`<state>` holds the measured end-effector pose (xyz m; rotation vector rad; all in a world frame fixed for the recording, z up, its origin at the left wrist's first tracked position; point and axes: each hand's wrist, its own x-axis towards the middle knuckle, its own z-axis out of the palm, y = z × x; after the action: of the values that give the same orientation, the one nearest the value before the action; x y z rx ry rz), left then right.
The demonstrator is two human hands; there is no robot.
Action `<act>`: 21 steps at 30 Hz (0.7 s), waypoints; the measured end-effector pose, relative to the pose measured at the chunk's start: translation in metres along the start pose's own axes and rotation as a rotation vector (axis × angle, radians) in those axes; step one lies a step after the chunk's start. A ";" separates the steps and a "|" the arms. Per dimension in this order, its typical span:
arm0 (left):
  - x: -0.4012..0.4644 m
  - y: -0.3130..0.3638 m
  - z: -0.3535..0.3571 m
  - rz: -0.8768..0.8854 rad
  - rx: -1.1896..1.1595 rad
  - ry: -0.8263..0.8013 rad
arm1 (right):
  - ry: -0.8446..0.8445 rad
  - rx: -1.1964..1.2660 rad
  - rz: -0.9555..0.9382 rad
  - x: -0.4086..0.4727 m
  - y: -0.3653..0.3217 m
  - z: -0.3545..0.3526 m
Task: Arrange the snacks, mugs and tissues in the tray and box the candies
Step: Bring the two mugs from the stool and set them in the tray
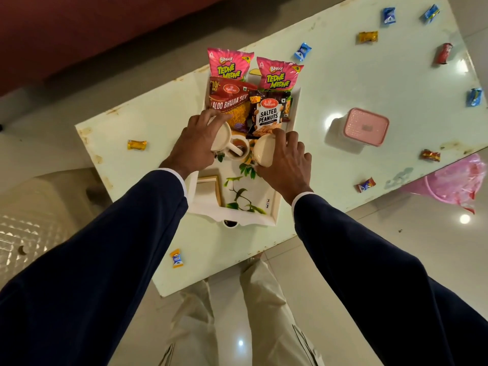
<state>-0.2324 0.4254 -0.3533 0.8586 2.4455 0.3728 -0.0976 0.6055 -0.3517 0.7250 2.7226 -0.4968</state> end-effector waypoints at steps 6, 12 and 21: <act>0.004 0.012 0.000 -0.270 0.135 0.179 | 0.001 0.048 0.032 0.000 0.001 -0.001; 0.006 0.008 -0.004 -0.153 -0.018 0.062 | 0.006 0.056 0.020 0.002 0.000 -0.001; 0.004 -0.001 -0.012 0.143 -0.078 -0.120 | 0.033 0.100 0.024 0.000 -0.001 0.002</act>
<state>-0.2425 0.4264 -0.3456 0.9963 2.2520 0.4519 -0.0977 0.6034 -0.3529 0.7967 2.7326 -0.6249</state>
